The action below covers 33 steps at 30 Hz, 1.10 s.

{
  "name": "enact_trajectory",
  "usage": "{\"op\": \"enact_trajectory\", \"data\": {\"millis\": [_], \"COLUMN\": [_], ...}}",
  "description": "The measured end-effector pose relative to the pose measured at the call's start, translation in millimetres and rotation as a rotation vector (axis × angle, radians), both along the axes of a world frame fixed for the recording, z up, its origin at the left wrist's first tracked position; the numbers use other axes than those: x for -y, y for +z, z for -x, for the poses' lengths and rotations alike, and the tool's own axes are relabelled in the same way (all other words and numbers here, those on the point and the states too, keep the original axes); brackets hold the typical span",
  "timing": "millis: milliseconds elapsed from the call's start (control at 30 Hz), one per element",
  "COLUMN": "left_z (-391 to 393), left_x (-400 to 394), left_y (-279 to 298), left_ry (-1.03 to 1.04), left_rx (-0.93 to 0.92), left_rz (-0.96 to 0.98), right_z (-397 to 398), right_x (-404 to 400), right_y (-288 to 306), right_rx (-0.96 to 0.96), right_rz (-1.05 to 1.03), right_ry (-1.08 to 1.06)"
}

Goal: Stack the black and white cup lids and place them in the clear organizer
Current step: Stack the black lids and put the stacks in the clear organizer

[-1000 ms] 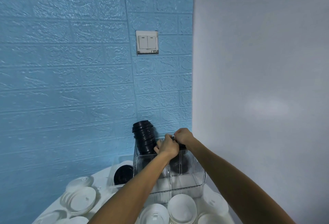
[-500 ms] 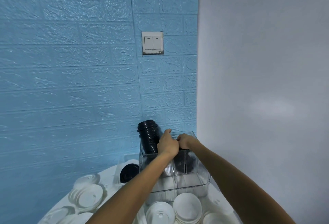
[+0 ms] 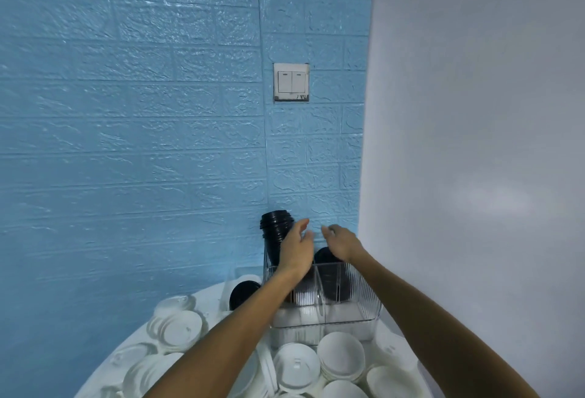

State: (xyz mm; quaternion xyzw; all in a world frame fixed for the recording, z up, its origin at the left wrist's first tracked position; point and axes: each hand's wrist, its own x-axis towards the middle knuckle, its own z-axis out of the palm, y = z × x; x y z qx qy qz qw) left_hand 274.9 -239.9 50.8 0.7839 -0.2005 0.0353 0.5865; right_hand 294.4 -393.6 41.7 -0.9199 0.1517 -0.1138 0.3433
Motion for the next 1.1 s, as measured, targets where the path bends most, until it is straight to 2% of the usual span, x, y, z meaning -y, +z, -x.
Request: {"op": "enact_trajectory", "data": {"millis": [133,200,367,433,500,667,733,900,1100], "left_z": [4,6,3,0,-5,-32,-38,-60,-67], "left_x": [-28,-46,-106,-127,-144,-166,-165,-151,-143], "left_y": [23,30,21,4,-17,-62,-69,-89,-90], "left_ry": [-0.008,0.02,0.112,0.143,0.171,0.092,0.059,-0.016,0.012], "left_rx": [0.03,0.054,0.001,-0.001,-0.002,0.036,0.039,0.027,0.0], "left_rz": [0.244,0.305,0.358,0.284,0.123,-0.399,-0.536,-0.775,-0.89], "right_z": [29,43,78,87,91,86,92,81,72], "right_x": [-38,-58,-101,-111,-122,-136,-138,-125,-116], "right_y": [49,62,53,41,26,-12,-18,-43,-64], "right_rx": [0.272,0.34,0.369,0.359,0.337,0.313,0.307,0.198,0.017], "right_rz": [-0.465,-0.616,-0.689,-0.703,-0.722,-0.534,-0.433,-0.228,0.067], "right_ry": [0.008,0.048,0.243,0.272,0.286,0.297,0.317,0.353,0.438]}}
